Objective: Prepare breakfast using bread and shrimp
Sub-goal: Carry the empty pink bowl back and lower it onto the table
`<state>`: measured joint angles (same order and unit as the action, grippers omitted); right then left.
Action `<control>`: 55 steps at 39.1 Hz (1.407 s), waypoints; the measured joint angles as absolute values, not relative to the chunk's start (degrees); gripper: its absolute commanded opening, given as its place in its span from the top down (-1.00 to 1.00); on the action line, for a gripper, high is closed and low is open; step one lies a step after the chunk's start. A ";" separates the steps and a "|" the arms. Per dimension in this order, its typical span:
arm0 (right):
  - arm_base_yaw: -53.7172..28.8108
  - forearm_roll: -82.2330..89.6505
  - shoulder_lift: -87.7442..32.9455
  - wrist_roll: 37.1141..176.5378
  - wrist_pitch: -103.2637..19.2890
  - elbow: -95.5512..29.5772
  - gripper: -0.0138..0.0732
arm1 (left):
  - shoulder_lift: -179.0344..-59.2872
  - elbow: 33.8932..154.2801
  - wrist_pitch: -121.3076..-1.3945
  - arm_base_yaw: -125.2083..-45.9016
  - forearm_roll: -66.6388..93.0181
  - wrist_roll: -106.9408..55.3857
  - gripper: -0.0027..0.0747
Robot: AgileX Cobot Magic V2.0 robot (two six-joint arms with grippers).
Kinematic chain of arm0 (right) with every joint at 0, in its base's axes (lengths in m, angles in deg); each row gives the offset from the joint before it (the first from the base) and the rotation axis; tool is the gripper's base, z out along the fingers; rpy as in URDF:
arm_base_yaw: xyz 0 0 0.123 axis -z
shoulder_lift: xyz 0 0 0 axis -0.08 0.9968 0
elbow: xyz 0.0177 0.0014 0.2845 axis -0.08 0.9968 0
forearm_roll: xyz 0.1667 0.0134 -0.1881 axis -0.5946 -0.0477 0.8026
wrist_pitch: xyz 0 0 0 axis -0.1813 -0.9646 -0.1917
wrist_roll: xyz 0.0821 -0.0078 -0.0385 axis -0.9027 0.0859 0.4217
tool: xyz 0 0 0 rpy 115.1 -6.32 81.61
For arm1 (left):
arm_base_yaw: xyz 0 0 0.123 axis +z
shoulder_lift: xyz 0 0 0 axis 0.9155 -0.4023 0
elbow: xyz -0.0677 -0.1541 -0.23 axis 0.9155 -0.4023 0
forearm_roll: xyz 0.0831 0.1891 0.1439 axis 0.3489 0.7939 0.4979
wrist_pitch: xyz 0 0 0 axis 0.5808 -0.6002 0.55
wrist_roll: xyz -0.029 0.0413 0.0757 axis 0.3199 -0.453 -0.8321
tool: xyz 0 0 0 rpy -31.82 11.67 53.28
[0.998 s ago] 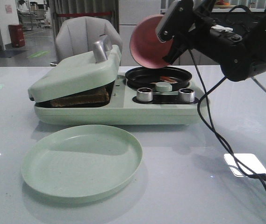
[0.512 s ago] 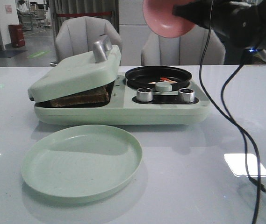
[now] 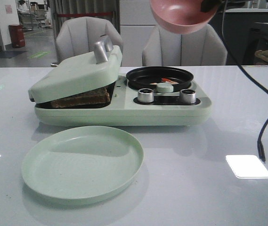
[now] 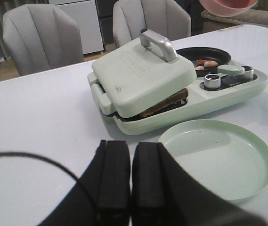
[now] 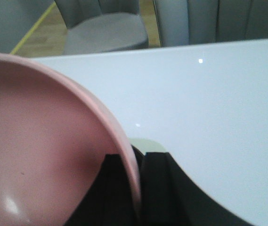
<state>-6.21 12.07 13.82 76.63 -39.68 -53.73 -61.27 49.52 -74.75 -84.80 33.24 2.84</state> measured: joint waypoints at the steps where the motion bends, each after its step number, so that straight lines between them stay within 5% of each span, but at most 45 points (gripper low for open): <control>1: -5.71 11.79 13.44 76.63 -42.39 -53.77 0.42 | -61.27 49.52 -74.75 -84.80 33.24 2.84 0.64; 17: 4.67 9.98 12.02 77.59 -71.67 -53.86 0.42 | -61.27 49.52 -74.75 -84.80 33.24 2.84 0.64; 48: 9.46 9.85 25.29 82.97 -79.21 -53.86 0.41 | -61.27 49.52 -74.75 -84.80 33.24 2.84 0.64; 55: 9.46 9.85 26.66 83.78 -77.51 -53.86 0.19 | -61.27 49.52 -74.75 -84.80 33.24 2.84 0.64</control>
